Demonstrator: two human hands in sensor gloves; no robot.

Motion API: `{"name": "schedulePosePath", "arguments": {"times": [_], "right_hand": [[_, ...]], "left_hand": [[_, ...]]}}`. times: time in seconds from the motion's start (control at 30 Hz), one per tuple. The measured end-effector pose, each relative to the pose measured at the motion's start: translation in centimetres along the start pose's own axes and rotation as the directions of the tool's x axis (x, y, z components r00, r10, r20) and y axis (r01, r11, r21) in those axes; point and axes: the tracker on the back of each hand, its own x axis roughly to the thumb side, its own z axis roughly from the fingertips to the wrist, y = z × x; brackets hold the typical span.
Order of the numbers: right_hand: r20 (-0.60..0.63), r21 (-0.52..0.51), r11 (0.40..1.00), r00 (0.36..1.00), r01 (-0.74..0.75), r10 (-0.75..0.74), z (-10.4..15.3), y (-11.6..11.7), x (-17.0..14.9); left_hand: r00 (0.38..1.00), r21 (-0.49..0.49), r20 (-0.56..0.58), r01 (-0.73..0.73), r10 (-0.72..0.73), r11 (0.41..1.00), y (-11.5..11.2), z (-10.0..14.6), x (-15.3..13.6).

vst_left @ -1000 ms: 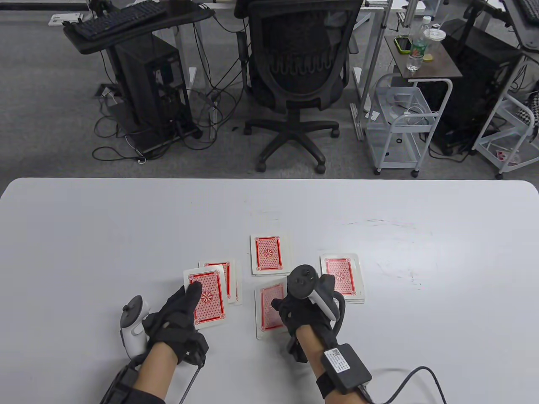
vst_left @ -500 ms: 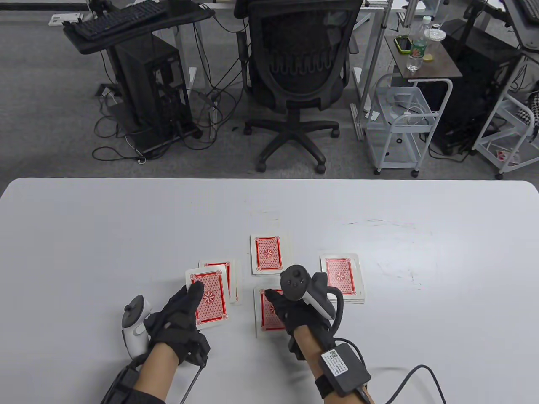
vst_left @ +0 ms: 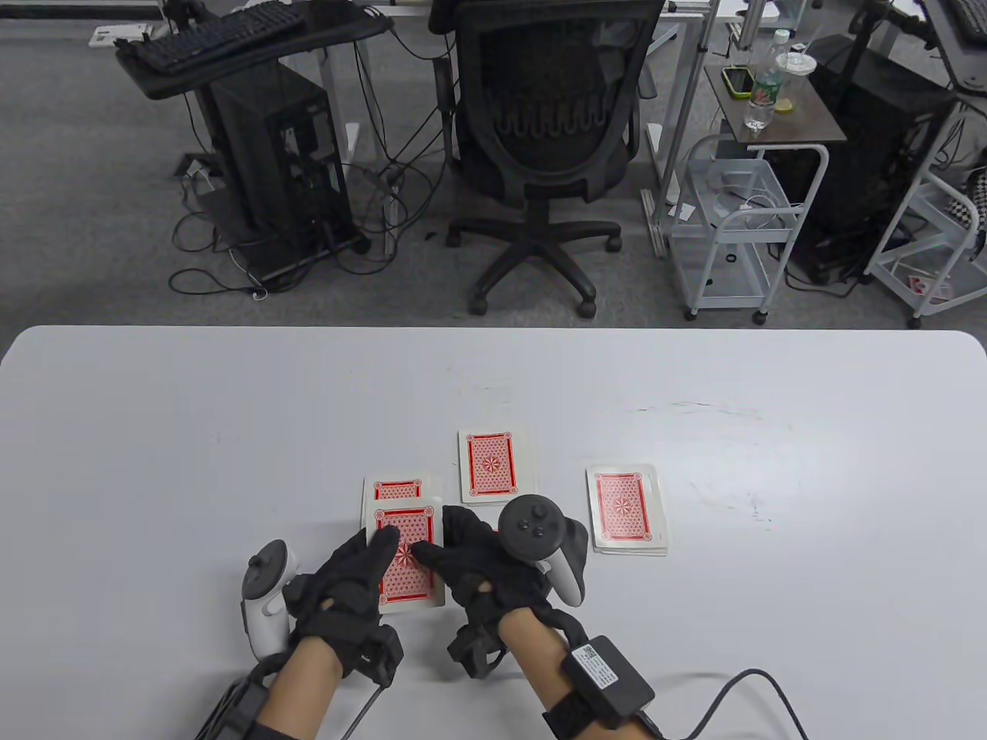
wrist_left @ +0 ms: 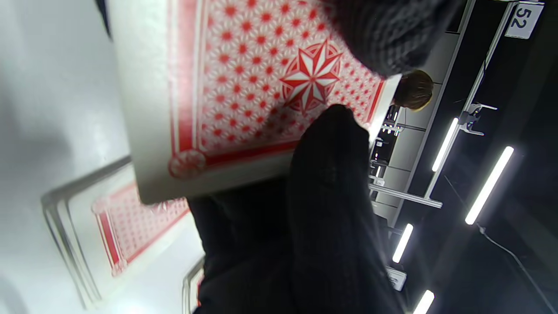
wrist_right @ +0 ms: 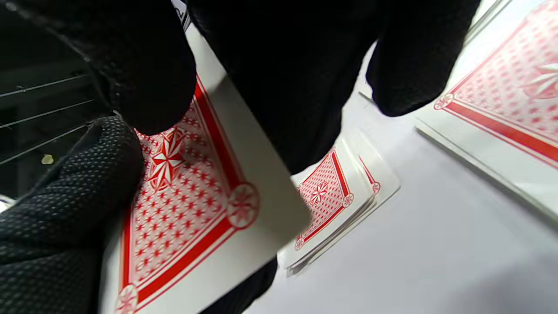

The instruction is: Four-player card dealing with fan arrangement

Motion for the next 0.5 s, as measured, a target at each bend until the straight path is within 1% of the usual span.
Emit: {"name": "schedulePosePath", "arguments": {"times": [0.03, 0.1, 0.17, 0.23, 0.37, 0.43, 0.5], "right_hand": [[-0.026, -0.001, 1.000, 1.000, 0.014, -0.014, -0.2, 0.1, 0.1], [-0.033, 0.035, 0.999, 0.999, 0.040, -0.039, -0.9, 0.2, 0.4], [-0.035, 0.045, 0.997, 0.998, 0.059, -0.057, -1.7, 0.1, 0.7], [-0.040, 0.048, 0.998, 0.999, 0.027, -0.025, -3.2, -0.2, 1.3], [-0.087, 0.057, 0.998, 0.995, -0.036, 0.041, -6.4, -0.5, 2.1], [-0.108, 0.066, 0.994, 0.990, -0.087, 0.094, -7.9, -0.1, 2.3], [-0.138, 0.085, 0.982, 0.974, -0.168, 0.178, -9.3, 0.6, 2.3]], "left_hand": [[1.000, 0.008, 0.002, 0.017, -0.017, 1.000, 0.2, 0.0, 0.1], [0.999, 0.023, 0.001, 0.040, -0.040, 0.999, 0.9, 0.0, 0.6], [0.998, 0.066, -0.010, 0.070, -0.069, 0.995, 2.0, 0.1, 0.9], [0.995, 0.137, -0.045, 0.096, -0.091, 0.986, 3.6, 0.3, 1.1], [0.992, 0.229, -0.089, 0.105, -0.086, 0.968, 6.3, 0.5, 1.3], [0.992, 0.267, -0.103, 0.102, -0.076, 0.958, 7.2, 0.5, 1.3], [0.993, 0.273, -0.102, 0.086, -0.060, 0.958, 7.7, 0.5, 1.3]]}}
